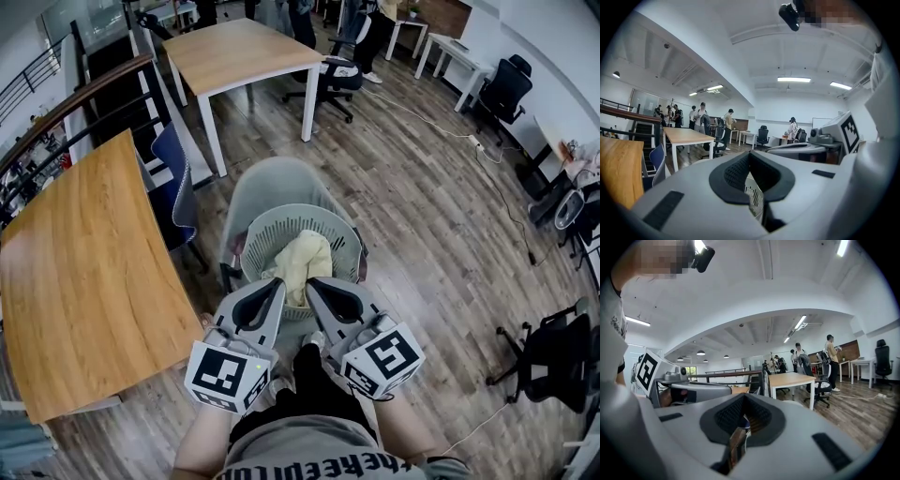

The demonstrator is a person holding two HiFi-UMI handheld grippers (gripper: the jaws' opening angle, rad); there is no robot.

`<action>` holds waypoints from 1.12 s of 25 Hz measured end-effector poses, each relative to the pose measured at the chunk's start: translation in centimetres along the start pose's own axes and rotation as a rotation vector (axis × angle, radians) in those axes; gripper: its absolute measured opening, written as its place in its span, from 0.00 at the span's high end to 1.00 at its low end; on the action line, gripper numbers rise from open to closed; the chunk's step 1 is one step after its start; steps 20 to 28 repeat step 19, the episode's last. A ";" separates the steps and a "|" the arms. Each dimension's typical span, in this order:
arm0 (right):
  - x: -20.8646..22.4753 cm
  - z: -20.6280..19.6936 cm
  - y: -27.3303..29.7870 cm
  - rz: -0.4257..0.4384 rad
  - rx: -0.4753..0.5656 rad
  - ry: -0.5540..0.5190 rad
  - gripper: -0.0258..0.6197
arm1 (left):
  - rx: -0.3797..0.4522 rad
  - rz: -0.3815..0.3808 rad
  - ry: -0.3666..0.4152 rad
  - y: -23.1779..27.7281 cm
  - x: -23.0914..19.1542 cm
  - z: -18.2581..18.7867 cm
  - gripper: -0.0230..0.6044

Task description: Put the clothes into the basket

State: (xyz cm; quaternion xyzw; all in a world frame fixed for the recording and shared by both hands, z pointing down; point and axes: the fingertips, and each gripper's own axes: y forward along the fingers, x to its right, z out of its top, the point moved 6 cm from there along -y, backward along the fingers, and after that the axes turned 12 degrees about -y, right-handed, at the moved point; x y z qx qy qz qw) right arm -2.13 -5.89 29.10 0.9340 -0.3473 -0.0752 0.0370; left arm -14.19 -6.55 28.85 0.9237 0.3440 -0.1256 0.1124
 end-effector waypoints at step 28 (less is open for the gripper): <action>-2.5 1.2 -0.6 -0.016 0.012 -0.017 0.95 | 0.018 0.000 0.045 -2.7 0.4 0.2 0.94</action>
